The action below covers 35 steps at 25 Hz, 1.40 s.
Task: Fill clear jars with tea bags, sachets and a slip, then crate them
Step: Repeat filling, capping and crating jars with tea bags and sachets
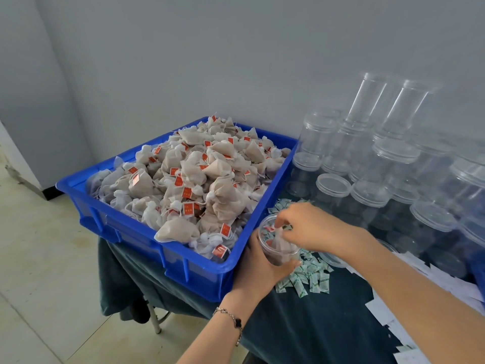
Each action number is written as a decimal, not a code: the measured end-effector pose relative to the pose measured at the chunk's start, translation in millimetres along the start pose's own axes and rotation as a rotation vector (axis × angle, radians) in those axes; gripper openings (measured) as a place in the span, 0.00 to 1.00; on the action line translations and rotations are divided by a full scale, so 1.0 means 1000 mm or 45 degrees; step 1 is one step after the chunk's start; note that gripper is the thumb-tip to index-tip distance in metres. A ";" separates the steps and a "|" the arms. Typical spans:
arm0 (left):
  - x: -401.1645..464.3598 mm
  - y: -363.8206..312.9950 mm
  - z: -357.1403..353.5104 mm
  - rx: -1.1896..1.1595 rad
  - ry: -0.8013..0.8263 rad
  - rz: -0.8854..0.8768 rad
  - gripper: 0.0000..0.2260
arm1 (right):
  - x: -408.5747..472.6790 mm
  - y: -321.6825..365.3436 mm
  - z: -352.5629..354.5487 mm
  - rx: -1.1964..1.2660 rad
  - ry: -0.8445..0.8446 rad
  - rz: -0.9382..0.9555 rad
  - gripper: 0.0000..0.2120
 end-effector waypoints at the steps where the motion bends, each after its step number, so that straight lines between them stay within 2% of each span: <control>1: 0.000 -0.001 0.001 0.009 -0.006 0.002 0.49 | 0.003 0.006 -0.001 -0.037 -0.036 0.024 0.13; 3: -0.001 -0.003 0.004 0.026 -0.036 -0.010 0.45 | 0.008 0.032 0.018 0.129 -0.286 0.158 0.12; 5: -0.002 -0.006 0.008 0.034 -0.057 -0.031 0.39 | 0.012 0.074 0.037 0.234 -0.466 0.432 0.11; 7: -0.001 -0.005 0.007 0.145 -0.001 -0.015 0.34 | 0.019 0.116 0.038 0.065 -0.551 0.668 0.13; 9: 0.001 -0.005 0.003 0.226 0.081 -0.003 0.29 | 0.029 0.145 0.023 -0.287 -0.597 0.760 0.18; 10: 0.001 -0.007 0.003 0.179 0.084 -0.006 0.28 | 0.036 0.147 0.017 -0.396 -0.594 0.736 0.18; 12: -0.001 -0.008 0.006 0.051 0.047 -0.033 0.31 | 0.047 0.132 0.019 -0.377 -0.577 0.648 0.14; 15: -0.002 -0.007 0.007 -0.022 0.012 -0.055 0.43 | 0.040 0.089 0.051 0.121 -0.685 0.478 0.07; 18: 0.000 -0.002 0.003 -0.013 0.000 -0.015 0.48 | 0.012 0.045 0.091 0.538 -0.914 0.368 0.03; 20: -0.001 0.002 -0.001 -0.002 0.018 0.013 0.50 | -0.006 0.021 0.109 0.666 -0.987 0.340 0.01; 22: -0.001 0.005 -0.004 0.025 0.031 0.029 0.51 | -0.007 0.004 0.099 0.584 -0.788 0.249 0.03; 25: -0.001 0.005 -0.003 0.041 0.023 0.043 0.53 | 0.005 -0.007 0.025 0.173 -0.086 0.096 0.08; 26: -0.001 0.004 -0.001 0.022 0.009 0.036 0.53 | 0.005 -0.010 0.005 0.118 0.022 0.095 0.11; 27: 0.000 0.004 0.000 -0.004 0.001 0.028 0.53 | 0.004 -0.012 0.000 0.156 -0.014 0.104 0.12; 29: -0.001 0.003 0.001 -0.025 0.001 0.033 0.53 | -0.002 -0.025 0.023 0.388 -0.371 0.098 0.08; 31: -0.002 0.003 0.001 -0.021 -0.001 0.044 0.51 | -0.010 -0.058 0.034 0.444 -0.666 -0.036 0.06; 32: -0.002 0.002 0.001 -0.020 -0.002 0.045 0.50 | -0.011 -0.075 0.024 0.387 -0.639 -0.137 0.06; 35: -0.003 0.001 0.002 -0.032 0.002 0.041 0.47 | -0.009 -0.106 -0.060 0.223 -0.122 -0.295 0.09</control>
Point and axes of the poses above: each hand's wrist, its own x-axis towards the middle knuckle, its own z-axis out of the back of the hand, y = z × x, the point moved 10 cm from there along x, towards the middle knuckle, and after that the axes turned 7 degrees about x, right-handed, at the moved point
